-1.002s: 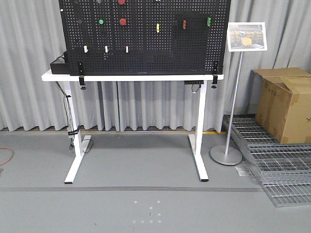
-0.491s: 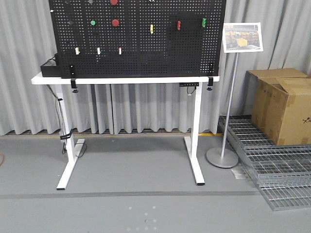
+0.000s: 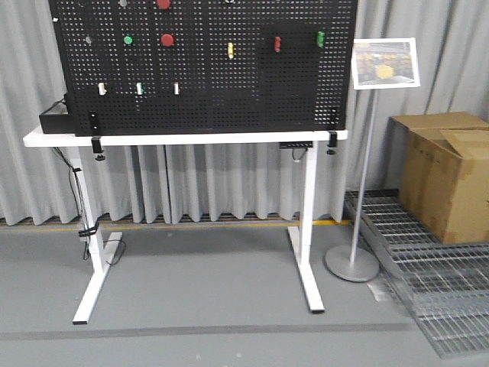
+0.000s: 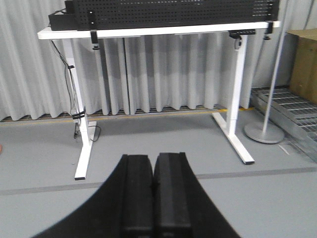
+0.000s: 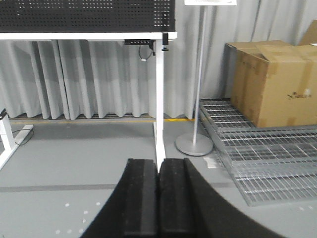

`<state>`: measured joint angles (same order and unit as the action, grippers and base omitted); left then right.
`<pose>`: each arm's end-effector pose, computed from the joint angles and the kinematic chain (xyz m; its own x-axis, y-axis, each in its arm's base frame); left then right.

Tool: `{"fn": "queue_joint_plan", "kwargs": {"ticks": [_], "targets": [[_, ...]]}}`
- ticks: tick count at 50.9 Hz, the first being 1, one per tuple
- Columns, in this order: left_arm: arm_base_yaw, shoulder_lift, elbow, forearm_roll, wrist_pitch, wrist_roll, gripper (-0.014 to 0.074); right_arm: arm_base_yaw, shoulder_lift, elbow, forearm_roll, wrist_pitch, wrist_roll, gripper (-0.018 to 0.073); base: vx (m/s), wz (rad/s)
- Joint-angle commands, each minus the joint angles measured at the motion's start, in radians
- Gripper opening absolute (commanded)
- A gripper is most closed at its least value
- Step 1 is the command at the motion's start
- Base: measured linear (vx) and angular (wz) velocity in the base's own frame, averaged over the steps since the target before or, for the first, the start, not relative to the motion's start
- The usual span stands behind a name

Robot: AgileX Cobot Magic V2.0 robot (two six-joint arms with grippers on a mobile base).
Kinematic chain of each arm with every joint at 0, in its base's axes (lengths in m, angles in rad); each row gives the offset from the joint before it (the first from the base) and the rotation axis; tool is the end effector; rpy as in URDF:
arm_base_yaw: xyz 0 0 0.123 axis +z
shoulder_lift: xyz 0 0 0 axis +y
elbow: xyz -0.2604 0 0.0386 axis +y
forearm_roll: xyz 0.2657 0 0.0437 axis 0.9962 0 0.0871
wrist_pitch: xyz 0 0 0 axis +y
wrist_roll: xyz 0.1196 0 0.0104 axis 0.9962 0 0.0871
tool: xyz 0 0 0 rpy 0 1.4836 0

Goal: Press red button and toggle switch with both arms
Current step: 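Drive the base forward up to the black pegboard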

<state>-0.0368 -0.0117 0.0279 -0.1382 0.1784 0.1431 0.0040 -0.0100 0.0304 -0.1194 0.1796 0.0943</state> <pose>0.1247 -0.0075 0.1852 -0.1050 0.0109 -0.9944 0.0618 0.9981 0.0044 0.1250 -0.0021 0.1838 -0.1117 -0.0236 -0.9935 0.0146 0.9996 -0.0254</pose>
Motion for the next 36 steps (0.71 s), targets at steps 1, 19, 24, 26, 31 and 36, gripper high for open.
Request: {"fn": "queue_joint_plan", "kwargs": {"ticks": [1, 19, 24, 26, 31, 36], "targets": [[0.005, 0.006, 0.028, -0.012, -0.078, -0.004, 0.0002, -0.007, -0.016, 0.012, -0.003, -0.08, -0.005, -0.0003, 0.31, 0.14], [0.005, 0.006, 0.028, -0.012, -0.078, -0.004, 0.0002, -0.007, -0.016, 0.012, -0.003, -0.08, -0.005, -0.0003, 0.32, 0.05], [0.005, 0.006, 0.028, -0.012, -0.078, -0.004, 0.0002, -0.007, -0.016, 0.012, -0.003, -0.08, -0.005, -0.0003, 0.35, 0.02], [0.005, 0.006, 0.028, -0.013, -0.078, -0.004, 0.0002, -0.007, -0.016, 0.012, -0.003, -0.08, -0.005, -0.0003, 0.37, 0.01], [0.005, 0.006, 0.028, -0.013, -0.078, -0.004, 0.0002, -0.007, -0.016, 0.012, -0.003, -0.083, -0.005, -0.0003, 0.38, 0.0], [0.005, 0.006, 0.028, -0.013, -0.078, -0.004, 0.0002, -0.007, -0.016, 0.012, -0.003, -0.082, -0.005, -0.0003, 0.41, 0.0]]}}
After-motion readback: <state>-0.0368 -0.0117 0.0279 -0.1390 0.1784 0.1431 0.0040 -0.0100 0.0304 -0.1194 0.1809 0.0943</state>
